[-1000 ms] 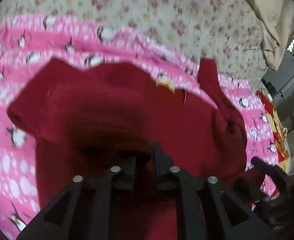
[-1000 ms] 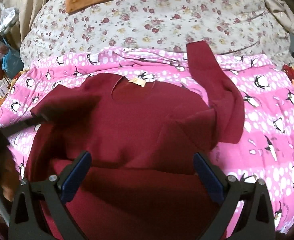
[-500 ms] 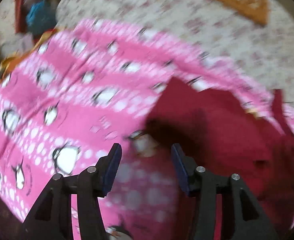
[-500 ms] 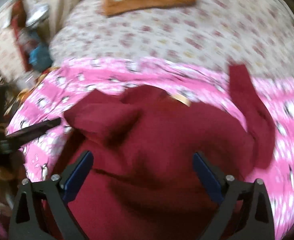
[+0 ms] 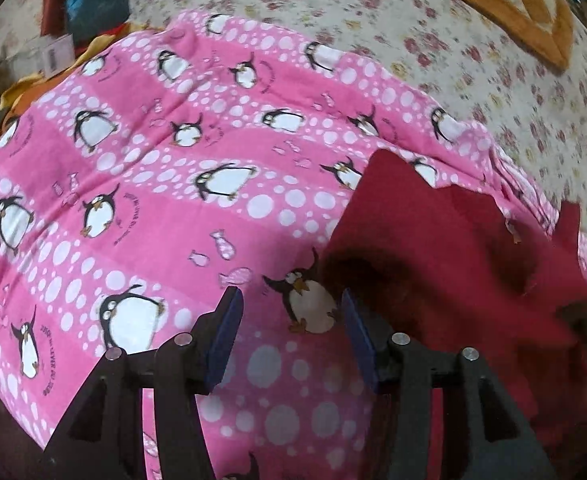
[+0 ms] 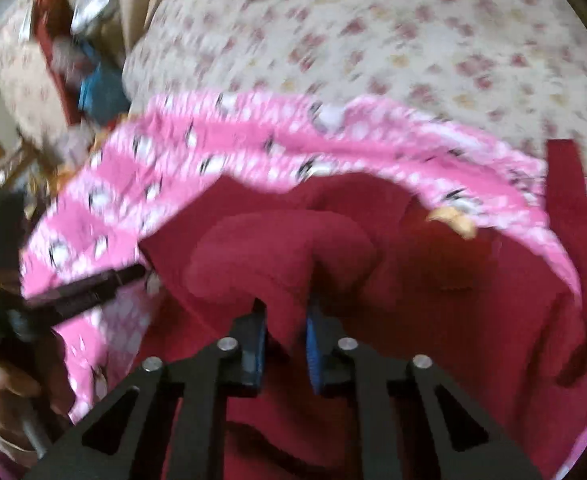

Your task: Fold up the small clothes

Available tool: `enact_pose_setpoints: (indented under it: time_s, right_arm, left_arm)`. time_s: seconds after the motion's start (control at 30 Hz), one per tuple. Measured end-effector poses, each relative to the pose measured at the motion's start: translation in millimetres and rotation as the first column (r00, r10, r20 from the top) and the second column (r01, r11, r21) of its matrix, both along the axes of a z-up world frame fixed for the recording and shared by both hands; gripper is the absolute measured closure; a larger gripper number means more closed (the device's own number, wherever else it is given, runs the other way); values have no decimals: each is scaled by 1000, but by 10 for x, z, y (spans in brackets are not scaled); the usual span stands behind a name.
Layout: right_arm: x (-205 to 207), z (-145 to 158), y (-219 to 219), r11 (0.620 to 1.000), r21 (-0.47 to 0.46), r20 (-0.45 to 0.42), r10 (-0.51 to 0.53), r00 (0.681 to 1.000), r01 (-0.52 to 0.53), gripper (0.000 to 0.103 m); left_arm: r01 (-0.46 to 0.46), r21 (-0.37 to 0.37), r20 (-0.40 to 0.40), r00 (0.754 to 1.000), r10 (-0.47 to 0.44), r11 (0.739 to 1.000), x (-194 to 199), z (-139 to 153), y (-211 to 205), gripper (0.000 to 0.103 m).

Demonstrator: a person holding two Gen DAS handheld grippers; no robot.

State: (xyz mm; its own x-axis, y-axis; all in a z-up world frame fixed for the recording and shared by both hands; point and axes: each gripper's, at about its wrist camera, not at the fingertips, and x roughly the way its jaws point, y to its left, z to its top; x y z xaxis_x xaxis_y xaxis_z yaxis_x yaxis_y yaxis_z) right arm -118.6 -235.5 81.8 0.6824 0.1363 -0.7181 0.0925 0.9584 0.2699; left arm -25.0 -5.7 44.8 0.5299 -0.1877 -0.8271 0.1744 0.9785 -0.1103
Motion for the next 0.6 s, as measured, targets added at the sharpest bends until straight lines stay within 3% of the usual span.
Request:
enact_pose_setpoints:
  time_s: [0.13,0.2,0.3,0.43,0.53,0.6]
  right_arm:
    - [-385,123,-535,982,22,53,-188,981,187,90]
    - [-501,36,-741,965,24,27,-263,964,262,90]
    - [-561,-318,-978,951,74,-107,-290,951,299,90]
    - [-641,-433,-1039,947,113,-128,-287,949,302,88]
    - [-675,-405,-1094,926,176,-137,-312,940,334,73]
    - [-671,-331,-1080,930,158,-127,-315,940,333,57]
  left_arm:
    - [34,55,-21,999,-33,998,-36,-98,-151,72]
    - [43,65,-34,999,-41,997,-43,-144,-198,72]
    - [56,67,-33,998,-54,996,-74,-150,-255,72]
    - [50,38,4,999,-50,998,-130,-56,-233,72]
    - [37,-41,35,999,-36,998,-152,60,-143,72]
    - [27,-87,76,997,-20,996,-171,146,-92,72]
